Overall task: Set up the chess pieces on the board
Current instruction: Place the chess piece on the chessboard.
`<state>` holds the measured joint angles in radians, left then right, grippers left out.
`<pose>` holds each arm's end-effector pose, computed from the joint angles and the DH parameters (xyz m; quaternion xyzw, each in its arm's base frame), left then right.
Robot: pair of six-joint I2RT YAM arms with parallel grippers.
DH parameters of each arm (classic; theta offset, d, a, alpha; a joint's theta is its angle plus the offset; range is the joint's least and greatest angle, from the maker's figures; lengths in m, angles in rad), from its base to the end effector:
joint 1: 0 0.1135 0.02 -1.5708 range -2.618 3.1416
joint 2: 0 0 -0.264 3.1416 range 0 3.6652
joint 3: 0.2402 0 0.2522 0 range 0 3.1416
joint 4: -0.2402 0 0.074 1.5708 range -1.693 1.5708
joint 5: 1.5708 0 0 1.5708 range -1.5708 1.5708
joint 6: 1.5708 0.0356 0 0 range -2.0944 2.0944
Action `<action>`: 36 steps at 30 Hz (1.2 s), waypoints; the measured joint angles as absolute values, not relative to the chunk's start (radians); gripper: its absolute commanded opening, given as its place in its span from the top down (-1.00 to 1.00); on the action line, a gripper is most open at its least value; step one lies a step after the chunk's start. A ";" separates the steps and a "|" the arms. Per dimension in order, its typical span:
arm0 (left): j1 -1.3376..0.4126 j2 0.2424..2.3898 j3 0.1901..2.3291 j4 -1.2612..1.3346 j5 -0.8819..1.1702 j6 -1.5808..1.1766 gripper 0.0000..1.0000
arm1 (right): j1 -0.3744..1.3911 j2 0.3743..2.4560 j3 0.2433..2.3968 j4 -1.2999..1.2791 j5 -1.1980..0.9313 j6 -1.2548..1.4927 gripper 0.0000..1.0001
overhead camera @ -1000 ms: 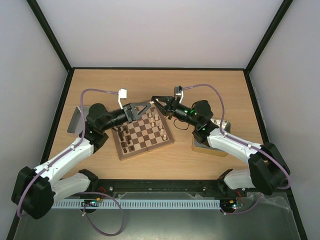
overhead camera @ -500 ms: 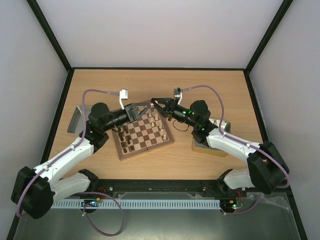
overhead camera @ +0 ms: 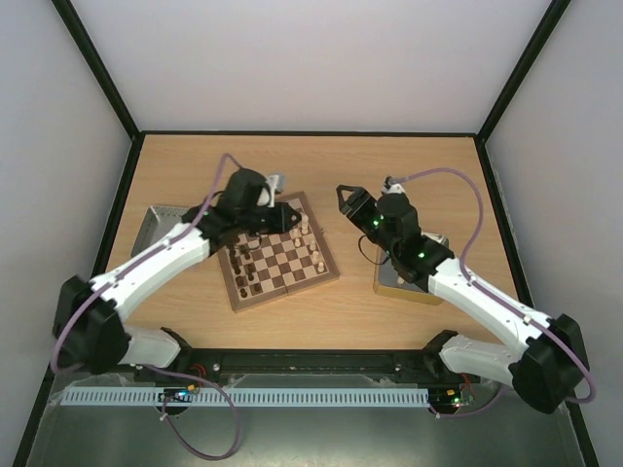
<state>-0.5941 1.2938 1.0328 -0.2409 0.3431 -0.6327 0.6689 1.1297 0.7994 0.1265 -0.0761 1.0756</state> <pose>0.2371 -0.1746 0.3105 0.0706 0.8494 -0.4090 0.3258 0.2068 0.1669 0.3074 0.1330 0.7637 0.5022 0.3832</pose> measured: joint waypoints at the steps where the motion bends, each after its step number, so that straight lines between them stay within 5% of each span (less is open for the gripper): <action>1: -0.615 1.336 1.069 -0.296 0.313 -0.614 0.83 | 0.666 1.111 0.799 0.082 -0.018 1.064 -0.30; 14: -0.752 1.761 1.451 -0.718 0.069 -0.522 0.85 | 0.660 0.987 0.726 -0.088 0.250 1.019 -0.34; 36: -0.752 1.909 1.544 -0.799 0.010 -0.523 0.74 | 0.660 0.968 0.691 -0.102 0.264 1.005 -0.35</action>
<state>-0.7525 1.9095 1.5436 -0.7990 0.0105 -0.5232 0.6601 0.9684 0.6907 -0.1024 0.2638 1.0054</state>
